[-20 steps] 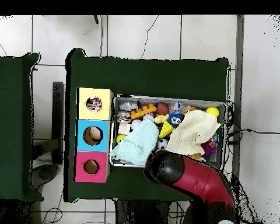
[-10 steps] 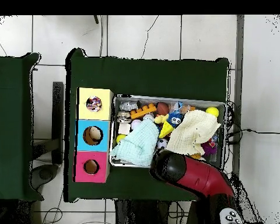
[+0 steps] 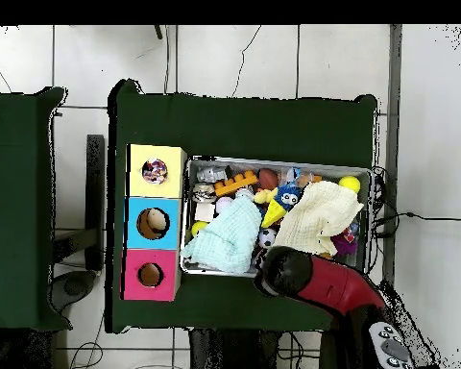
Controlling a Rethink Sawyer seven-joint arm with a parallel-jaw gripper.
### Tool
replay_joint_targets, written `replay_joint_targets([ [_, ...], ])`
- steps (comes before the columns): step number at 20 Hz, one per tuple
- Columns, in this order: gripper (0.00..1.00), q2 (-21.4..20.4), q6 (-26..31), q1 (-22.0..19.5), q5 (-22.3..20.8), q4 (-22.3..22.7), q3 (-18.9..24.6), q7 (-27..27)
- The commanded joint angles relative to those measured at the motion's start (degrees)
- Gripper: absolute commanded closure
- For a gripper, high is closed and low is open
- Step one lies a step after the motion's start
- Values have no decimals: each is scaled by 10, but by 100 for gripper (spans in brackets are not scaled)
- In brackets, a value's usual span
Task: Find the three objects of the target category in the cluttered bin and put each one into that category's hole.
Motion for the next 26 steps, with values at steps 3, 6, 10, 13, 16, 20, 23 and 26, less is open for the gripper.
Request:
replay_joint_targets([
  [3, 0, 49, -15, -43, -52, -54, 67, -43],
  [6, 0, 52, -2, -59, -62, -62, 76, -52],
  [10, 0, 41, 23, -75, -75, -68, 84, -64],
  [13, 0, 40, 32, -81, -84, -76, 88, -66],
  [16, 0, 56, 34, -82, -96, -97, 88, -62],
  [20, 0, 99, 21, -94, -107, -131, 97, -58],
  [23, 0, 123, 18, -100, -114, -152, 103, -61],
  [26, 0, 136, 14, -102, -122, -164, 104, -58],
])
